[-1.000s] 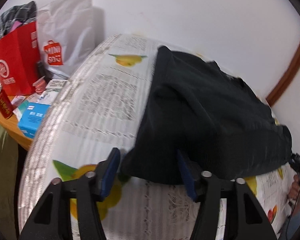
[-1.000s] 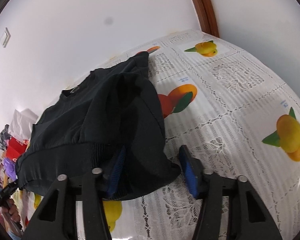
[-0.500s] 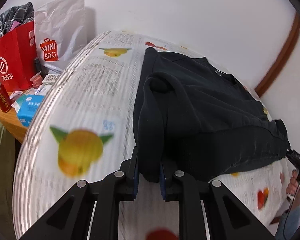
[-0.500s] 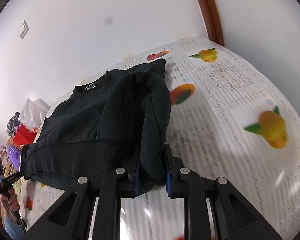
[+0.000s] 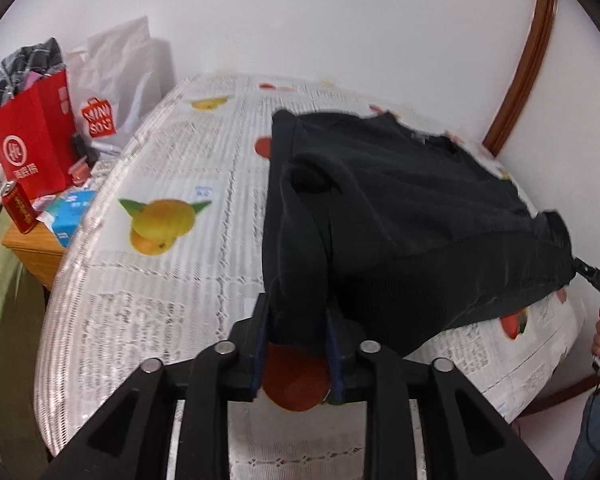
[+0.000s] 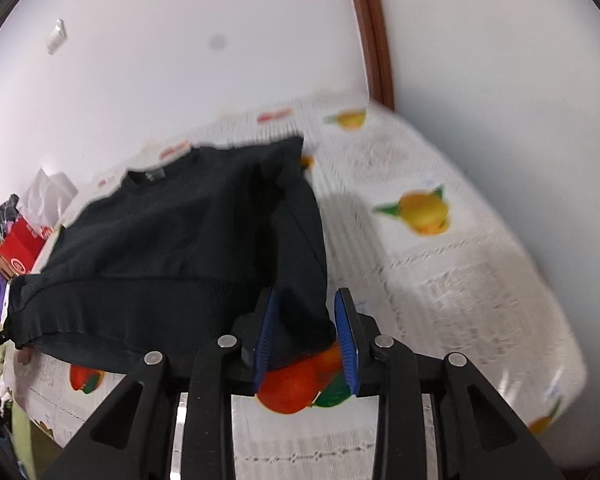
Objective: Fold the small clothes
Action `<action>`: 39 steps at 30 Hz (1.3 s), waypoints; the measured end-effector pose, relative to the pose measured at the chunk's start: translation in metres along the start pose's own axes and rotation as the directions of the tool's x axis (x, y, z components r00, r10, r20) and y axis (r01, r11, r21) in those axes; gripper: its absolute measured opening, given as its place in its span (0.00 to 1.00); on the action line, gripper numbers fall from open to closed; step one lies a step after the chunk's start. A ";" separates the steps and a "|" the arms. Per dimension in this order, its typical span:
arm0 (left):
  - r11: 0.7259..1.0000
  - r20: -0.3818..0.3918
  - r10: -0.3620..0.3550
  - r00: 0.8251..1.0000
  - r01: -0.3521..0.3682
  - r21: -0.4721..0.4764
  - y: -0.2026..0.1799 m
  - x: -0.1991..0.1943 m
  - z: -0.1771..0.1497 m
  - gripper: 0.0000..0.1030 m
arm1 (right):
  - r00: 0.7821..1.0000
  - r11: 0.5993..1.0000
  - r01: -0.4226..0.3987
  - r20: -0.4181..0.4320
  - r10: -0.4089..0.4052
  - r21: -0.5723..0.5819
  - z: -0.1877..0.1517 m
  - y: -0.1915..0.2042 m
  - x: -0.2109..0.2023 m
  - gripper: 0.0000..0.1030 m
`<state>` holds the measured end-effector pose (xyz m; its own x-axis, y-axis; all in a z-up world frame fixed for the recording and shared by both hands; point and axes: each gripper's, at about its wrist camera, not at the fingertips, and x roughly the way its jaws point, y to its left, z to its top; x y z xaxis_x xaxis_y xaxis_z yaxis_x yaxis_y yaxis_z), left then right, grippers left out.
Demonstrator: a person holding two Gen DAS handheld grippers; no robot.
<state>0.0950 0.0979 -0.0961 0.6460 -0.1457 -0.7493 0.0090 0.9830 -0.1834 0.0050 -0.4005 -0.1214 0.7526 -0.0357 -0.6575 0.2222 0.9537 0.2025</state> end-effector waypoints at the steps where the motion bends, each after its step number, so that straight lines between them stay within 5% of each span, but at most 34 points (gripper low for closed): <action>1: 1.000 0.019 -0.002 1.000 0.002 -0.005 0.001 -0.006 0.002 0.29 | 1.000 1.000 -0.008 0.025 0.008 -0.001 0.000 0.002 -0.009 0.41; 5: 0.997 0.090 -0.073 0.993 0.074 -0.005 -0.006 -0.031 0.007 0.49 | 0.995 0.996 -0.066 0.070 0.071 -0.067 0.001 0.023 -0.027 0.47; 9: 0.988 0.074 -0.156 0.985 0.156 0.005 -0.022 -0.033 0.002 0.49 | 0.997 0.995 -0.058 0.038 0.062 -0.087 -0.003 0.042 -0.008 0.47; 18: 0.989 -0.010 -0.141 0.990 0.141 0.034 -0.045 0.009 -0.004 0.49 | 0.998 0.998 -0.057 -0.023 0.057 -0.002 -0.011 0.039 0.030 0.47; 20: 0.991 -0.022 -0.134 0.991 0.134 0.018 -0.043 0.018 -0.005 0.47 | 0.997 0.998 -0.069 -0.027 0.069 -0.004 -0.011 0.041 0.033 0.44; 22: 0.988 -0.045 -0.151 0.987 0.150 -0.021 -0.039 0.027 -0.004 0.47 | 0.996 0.996 -0.085 -0.041 0.085 -0.010 -0.011 0.043 0.036 0.30; 26: 0.979 -0.038 -0.189 0.981 0.185 -0.083 -0.034 0.031 0.000 0.14 | 0.998 0.997 -0.061 -0.021 0.060 -0.044 -0.011 0.048 0.032 0.11; 32: 0.969 0.077 -0.236 0.969 0.241 -0.055 -0.039 0.001 0.025 0.10 | 0.978 0.979 -0.201 0.072 0.198 0.030 0.006 0.036 0.005 0.05; 39: 0.975 0.183 -0.217 0.959 0.220 -0.001 -0.055 -0.012 0.069 0.10 | 0.952 0.968 -0.247 0.192 0.237 0.031 0.050 0.046 -0.009 0.05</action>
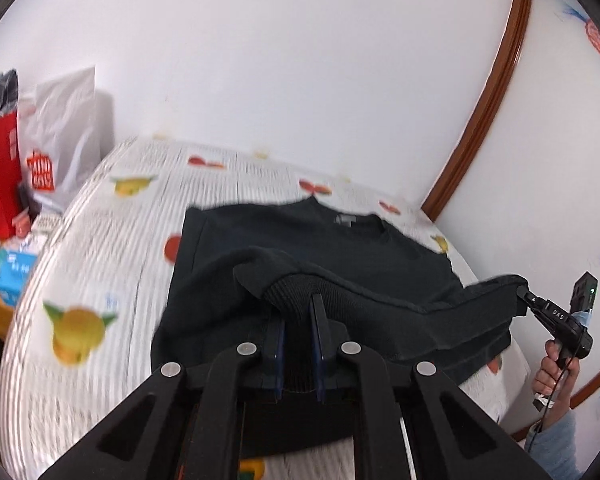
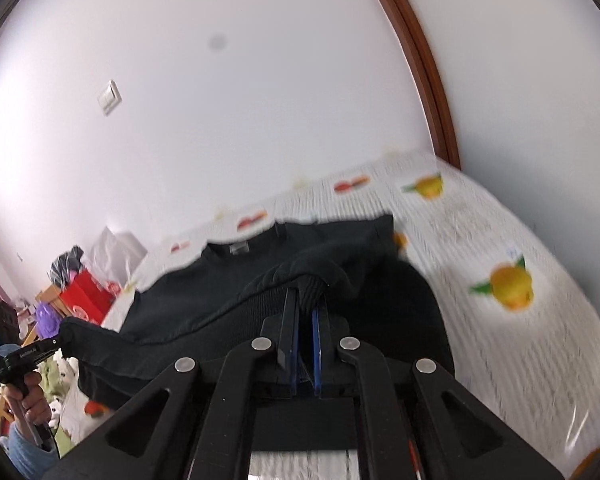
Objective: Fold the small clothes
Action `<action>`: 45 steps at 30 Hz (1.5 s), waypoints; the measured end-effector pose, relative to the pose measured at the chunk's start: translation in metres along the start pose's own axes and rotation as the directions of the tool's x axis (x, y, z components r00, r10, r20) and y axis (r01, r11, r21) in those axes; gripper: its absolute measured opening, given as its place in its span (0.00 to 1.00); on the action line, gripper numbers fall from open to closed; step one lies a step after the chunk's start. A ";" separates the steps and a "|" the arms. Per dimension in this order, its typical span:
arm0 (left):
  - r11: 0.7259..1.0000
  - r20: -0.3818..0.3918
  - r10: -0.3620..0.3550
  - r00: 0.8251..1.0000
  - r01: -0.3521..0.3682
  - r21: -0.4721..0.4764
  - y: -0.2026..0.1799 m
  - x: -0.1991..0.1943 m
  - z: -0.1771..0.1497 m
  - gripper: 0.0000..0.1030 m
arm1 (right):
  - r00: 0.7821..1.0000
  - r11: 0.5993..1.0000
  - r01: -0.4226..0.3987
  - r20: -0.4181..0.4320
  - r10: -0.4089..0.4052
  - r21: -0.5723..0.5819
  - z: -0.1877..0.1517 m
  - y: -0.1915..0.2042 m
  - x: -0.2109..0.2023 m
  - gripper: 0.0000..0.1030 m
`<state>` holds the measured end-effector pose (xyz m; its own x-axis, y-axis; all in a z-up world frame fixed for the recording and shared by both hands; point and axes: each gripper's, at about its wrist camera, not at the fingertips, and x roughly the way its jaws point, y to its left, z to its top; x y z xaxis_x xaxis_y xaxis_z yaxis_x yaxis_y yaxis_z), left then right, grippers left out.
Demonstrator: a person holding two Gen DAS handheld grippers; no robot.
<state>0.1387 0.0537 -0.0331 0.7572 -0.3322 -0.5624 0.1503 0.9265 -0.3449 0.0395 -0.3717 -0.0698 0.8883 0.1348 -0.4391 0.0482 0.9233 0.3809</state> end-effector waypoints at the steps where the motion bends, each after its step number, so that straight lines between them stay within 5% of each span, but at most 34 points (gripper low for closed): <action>1: 1.000 0.009 0.004 1.000 -0.004 -0.002 -0.002 0.002 0.006 0.10 | 1.000 1.000 0.001 0.010 -0.001 0.000 0.004 0.000 0.001 0.05; 10: 0.997 0.000 0.071 0.997 -0.071 -0.011 0.001 0.053 0.042 0.10 | 0.999 1.000 0.002 0.043 -0.003 0.023 0.048 0.001 0.044 0.05; 20: 0.992 -0.146 0.117 0.982 -0.122 -0.027 0.027 0.117 0.034 0.13 | 0.980 0.988 0.153 -0.129 -0.153 -0.006 0.034 -0.013 0.126 0.05; 26: 0.995 -0.178 0.096 0.979 -0.098 -0.005 0.026 0.113 0.033 0.16 | 0.968 0.983 0.184 -0.170 -0.185 -0.026 0.031 -0.015 0.126 0.10; 27: 0.996 -0.174 0.084 0.981 -0.084 0.006 0.024 0.106 0.032 0.20 | 0.968 0.981 0.187 -0.160 -0.191 -0.040 0.032 -0.011 0.119 0.17; 28: 0.997 -0.171 0.077 0.982 -0.075 0.014 0.023 0.103 0.031 0.23 | 0.969 0.981 0.187 -0.157 -0.193 -0.051 0.032 -0.007 0.115 0.30; 30: 0.998 -0.160 0.061 0.985 -0.054 0.043 0.017 0.091 0.027 0.38 | 0.973 0.983 0.164 -0.150 -0.174 -0.078 0.031 0.003 0.102 0.39; 36: 0.997 -0.173 0.006 0.985 0.008 0.082 0.001 0.069 0.011 0.40 | 0.968 0.983 0.083 -0.223 -0.119 -0.164 0.009 0.032 0.091 0.39; 41: 0.992 -0.228 -0.047 0.973 0.073 0.104 -0.018 0.068 -0.003 0.40 | 0.956 0.970 0.061 -0.267 -0.124 -0.233 -0.010 0.048 0.106 0.34; 45: 0.987 -0.300 -0.025 0.954 0.070 0.143 -0.035 0.093 -0.012 0.40 | 0.954 0.969 0.012 -0.289 -0.085 -0.246 -0.014 0.059 0.120 0.33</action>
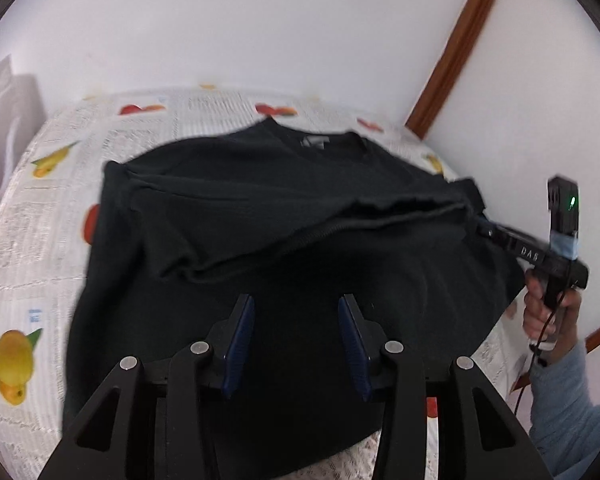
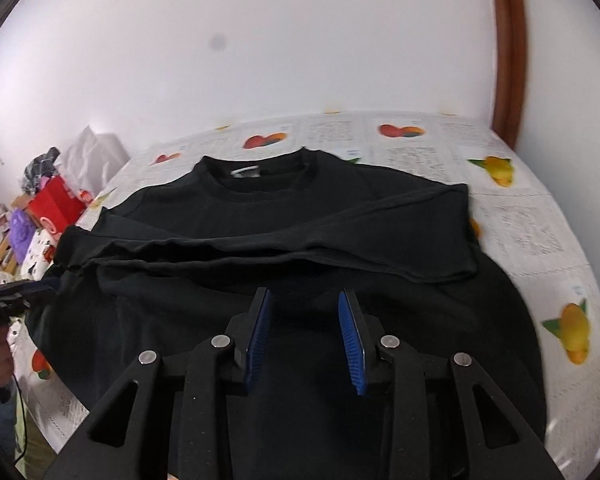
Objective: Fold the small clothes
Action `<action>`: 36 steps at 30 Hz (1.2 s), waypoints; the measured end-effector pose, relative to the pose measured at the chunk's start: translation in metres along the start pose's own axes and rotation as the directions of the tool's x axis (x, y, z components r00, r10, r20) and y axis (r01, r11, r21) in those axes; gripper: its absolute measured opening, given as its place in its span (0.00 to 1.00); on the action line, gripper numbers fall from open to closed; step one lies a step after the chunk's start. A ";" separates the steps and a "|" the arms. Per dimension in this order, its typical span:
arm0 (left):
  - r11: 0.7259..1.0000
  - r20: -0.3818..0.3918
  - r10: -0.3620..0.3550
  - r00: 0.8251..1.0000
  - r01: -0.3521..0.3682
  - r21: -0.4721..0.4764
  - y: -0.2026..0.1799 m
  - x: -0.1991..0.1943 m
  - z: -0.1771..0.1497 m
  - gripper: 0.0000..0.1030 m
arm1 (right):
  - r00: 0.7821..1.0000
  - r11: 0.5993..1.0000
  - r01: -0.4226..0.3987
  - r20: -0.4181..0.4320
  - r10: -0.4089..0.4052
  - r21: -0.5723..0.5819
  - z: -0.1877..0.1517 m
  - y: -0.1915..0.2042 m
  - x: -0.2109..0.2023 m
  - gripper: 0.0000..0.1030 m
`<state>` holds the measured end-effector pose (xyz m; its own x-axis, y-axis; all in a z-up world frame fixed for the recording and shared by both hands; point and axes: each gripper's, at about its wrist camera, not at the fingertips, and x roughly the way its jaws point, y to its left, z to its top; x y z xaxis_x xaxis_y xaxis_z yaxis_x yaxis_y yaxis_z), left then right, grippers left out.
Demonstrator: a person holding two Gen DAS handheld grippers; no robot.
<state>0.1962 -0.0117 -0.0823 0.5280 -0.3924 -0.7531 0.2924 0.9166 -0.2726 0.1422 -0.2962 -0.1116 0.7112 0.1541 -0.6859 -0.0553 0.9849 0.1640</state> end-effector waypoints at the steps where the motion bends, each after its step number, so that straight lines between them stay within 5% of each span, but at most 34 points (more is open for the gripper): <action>1: 1.000 -0.009 0.001 1.000 -0.001 0.003 -0.001 0.006 0.001 0.40 | 1.000 1.000 0.003 -0.012 -0.003 -0.007 0.001 0.002 0.005 0.33; 8: 0.998 0.002 0.065 0.998 -0.065 -0.024 0.006 0.040 0.029 0.40 | 0.996 0.999 0.035 -0.085 -0.035 0.002 0.016 0.000 0.036 0.31; 20: 0.975 0.093 0.221 0.971 -0.218 -0.041 0.046 0.036 0.077 0.40 | 0.993 0.984 0.114 -0.030 -0.111 0.138 0.078 -0.042 0.068 0.32; 25: 0.957 0.065 0.291 0.954 -0.290 -0.030 0.078 0.030 0.071 0.50 | 0.969 0.968 0.246 -0.006 -0.246 0.056 0.076 -0.056 0.060 0.48; 29: 0.956 0.020 0.292 0.956 -0.292 0.012 0.086 0.049 0.072 0.50 | 0.962 0.963 0.264 -0.084 -0.259 0.047 0.075 -0.080 0.078 0.49; 31: 0.959 0.002 0.282 0.959 -0.282 0.008 0.088 0.058 0.072 0.44 | 0.964 0.967 0.248 -0.112 -0.239 0.067 0.073 -0.087 0.086 0.46; 33: 0.949 0.006 0.317 0.948 -0.317 0.000 0.086 0.062 0.071 0.18 | 0.969 0.971 0.232 -0.105 -0.224 0.062 0.073 -0.086 0.086 0.31; 36: 0.945 0.058 0.325 0.944 -0.326 0.002 0.080 0.055 0.070 0.11 | 0.971 0.973 0.229 -0.067 -0.228 0.013 0.073 -0.076 0.080 0.13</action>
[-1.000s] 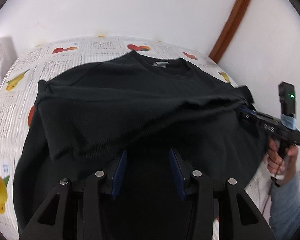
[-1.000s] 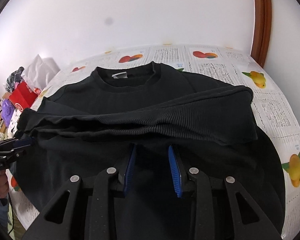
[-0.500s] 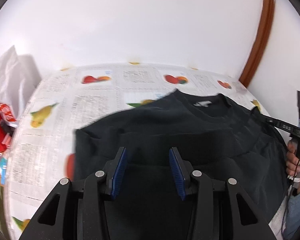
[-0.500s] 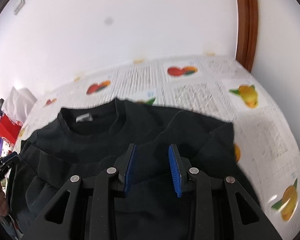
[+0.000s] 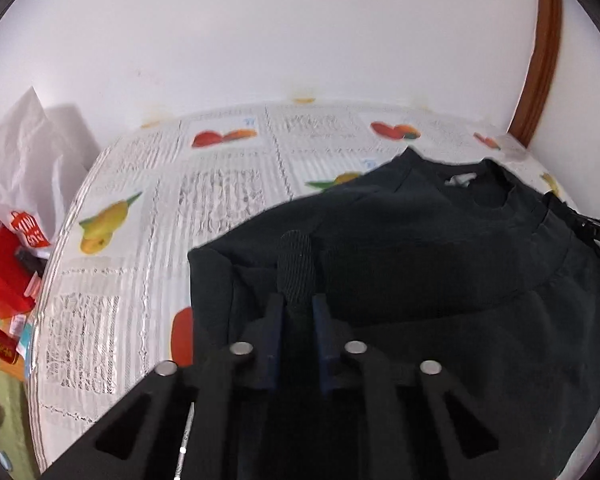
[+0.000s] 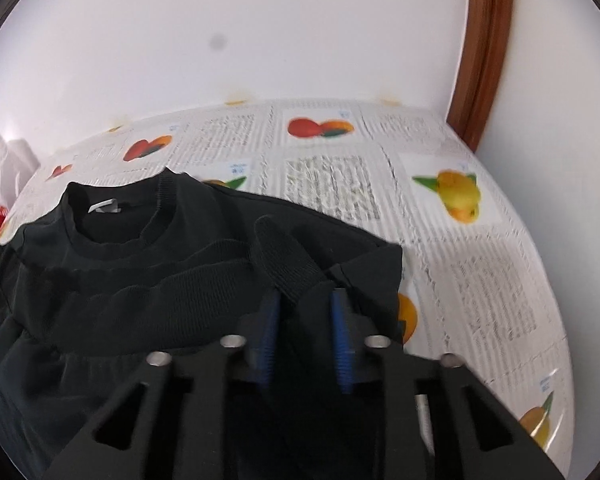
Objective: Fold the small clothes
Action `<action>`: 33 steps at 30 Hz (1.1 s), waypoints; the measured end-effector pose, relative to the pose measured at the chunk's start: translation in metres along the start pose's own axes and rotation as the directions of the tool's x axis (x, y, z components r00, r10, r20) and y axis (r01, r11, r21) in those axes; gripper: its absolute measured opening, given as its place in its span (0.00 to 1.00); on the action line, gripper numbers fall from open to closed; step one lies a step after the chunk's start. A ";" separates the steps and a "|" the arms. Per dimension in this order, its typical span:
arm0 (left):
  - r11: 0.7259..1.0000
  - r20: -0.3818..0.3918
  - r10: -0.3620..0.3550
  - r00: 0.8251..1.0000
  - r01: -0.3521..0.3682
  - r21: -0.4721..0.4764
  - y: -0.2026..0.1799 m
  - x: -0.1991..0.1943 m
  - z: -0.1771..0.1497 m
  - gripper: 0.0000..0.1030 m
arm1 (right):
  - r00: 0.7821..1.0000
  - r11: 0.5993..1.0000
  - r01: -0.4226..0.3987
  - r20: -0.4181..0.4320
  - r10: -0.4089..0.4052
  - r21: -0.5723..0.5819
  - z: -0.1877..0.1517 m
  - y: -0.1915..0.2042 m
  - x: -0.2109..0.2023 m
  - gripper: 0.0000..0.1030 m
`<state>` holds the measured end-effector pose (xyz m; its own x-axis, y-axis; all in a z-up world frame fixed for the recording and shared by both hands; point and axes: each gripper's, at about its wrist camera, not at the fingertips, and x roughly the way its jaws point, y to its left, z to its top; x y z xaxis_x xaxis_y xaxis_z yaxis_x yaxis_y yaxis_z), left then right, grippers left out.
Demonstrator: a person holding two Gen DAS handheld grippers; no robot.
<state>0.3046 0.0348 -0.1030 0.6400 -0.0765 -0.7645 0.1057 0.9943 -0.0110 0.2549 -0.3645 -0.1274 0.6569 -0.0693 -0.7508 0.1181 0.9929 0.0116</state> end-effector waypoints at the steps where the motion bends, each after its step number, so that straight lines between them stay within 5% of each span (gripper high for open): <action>1: 1.000 0.023 0.004 1.000 -0.004 -0.007 0.001 -0.005 0.001 0.11 | 1.000 1.000 -0.015 0.026 0.015 -0.010 0.000 0.001 -0.006 0.11; 4: 0.998 0.112 -0.017 0.994 0.023 -0.054 0.008 -0.022 0.009 0.11 | 0.991 0.999 -0.043 0.124 0.043 -0.005 0.004 -0.005 -0.029 0.10; 7: 0.998 0.106 -0.009 0.994 0.016 -0.064 0.009 -0.015 0.017 0.11 | 0.979 0.991 -0.113 0.181 0.098 0.075 0.012 -0.022 -0.039 0.11; 14: 0.998 -0.023 0.020 1.000 -0.022 -0.063 0.007 0.023 0.011 0.15 | 0.998 0.985 -0.067 0.004 0.067 0.160 0.002 -0.036 0.015 0.14; 18: 0.998 -0.027 0.013 1.000 -0.015 -0.068 0.009 0.010 0.011 0.22 | 0.999 0.979 -0.051 0.012 0.049 0.196 0.001 -0.046 -0.007 0.48; 22: 0.998 -0.019 0.012 1.000 -0.013 -0.068 0.015 -0.005 0.001 0.36 | 1.000 0.982 -0.029 0.014 0.027 0.189 -0.010 -0.055 -0.025 0.57; 24: 0.997 -0.024 -0.007 1.000 0.005 -0.077 0.020 -0.013 -0.008 0.52 | 0.999 0.984 -0.037 -0.025 0.042 0.176 -0.018 -0.055 -0.024 0.57; 29: 0.998 -0.064 -0.014 0.998 0.010 -0.069 0.028 -0.027 -0.041 0.53 | 0.993 0.989 -0.031 -0.104 0.047 0.147 -0.034 -0.048 -0.007 0.56; 33: 0.995 -0.088 -0.039 0.995 0.030 -0.096 0.039 -0.036 -0.068 0.53 | 0.992 0.990 -0.049 -0.107 0.063 0.135 -0.032 -0.043 -0.005 0.33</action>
<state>0.2344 0.0808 -0.1196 0.5660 -0.1084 -0.8173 0.0516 0.9940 -0.0962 0.2228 -0.4037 -0.1454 0.5795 0.0044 -0.8149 0.1854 0.9731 0.1371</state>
